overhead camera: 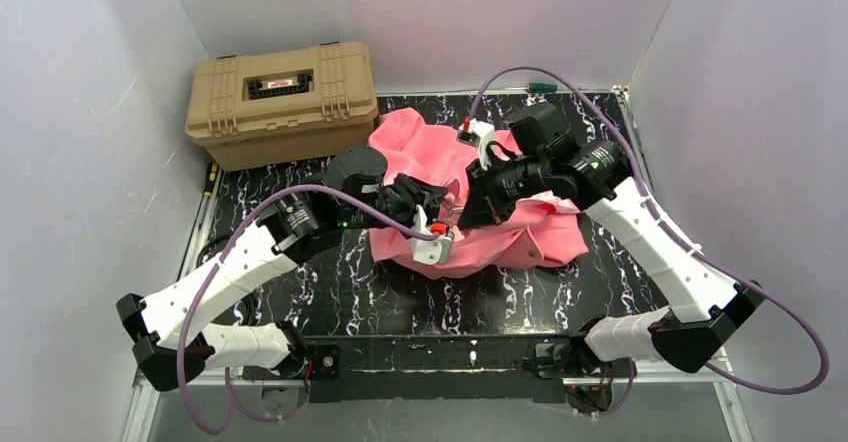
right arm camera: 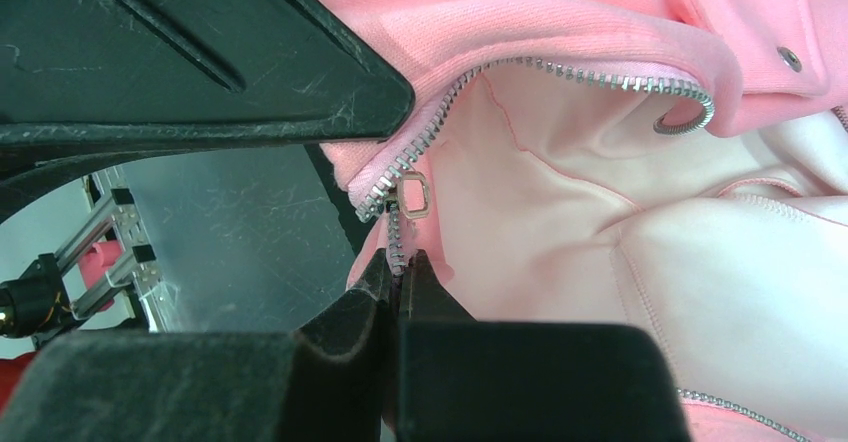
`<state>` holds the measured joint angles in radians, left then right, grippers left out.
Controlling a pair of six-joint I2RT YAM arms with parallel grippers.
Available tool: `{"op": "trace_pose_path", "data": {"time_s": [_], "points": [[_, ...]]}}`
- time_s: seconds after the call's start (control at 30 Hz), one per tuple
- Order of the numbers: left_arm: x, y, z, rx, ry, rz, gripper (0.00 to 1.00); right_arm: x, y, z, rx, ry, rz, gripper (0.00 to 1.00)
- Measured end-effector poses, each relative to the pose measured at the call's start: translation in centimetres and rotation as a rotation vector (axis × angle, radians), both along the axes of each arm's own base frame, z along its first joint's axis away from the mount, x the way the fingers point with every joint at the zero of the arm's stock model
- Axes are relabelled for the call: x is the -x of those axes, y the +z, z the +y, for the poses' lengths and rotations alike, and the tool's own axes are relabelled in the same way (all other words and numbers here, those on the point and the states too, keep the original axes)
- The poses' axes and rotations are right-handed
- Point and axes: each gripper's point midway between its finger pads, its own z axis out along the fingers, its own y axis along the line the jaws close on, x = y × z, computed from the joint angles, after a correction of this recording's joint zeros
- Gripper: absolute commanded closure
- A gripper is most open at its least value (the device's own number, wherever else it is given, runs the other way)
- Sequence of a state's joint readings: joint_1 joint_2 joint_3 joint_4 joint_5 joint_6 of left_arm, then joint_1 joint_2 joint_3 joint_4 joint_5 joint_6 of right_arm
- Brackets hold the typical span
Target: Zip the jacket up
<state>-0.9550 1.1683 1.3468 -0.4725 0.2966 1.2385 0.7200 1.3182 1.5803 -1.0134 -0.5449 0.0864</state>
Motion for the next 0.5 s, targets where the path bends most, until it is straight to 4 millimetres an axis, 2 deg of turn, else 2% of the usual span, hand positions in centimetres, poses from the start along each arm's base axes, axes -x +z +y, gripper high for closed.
{"op": "trace_pose_path", "data": {"time_s": [0.5], "points": [[-0.01,-0.03,-0.01,-0.001,0.0,0.0,1.0,-0.08,0.65,-0.18,-0.019,-0.018,-0.008,0.99]]}}
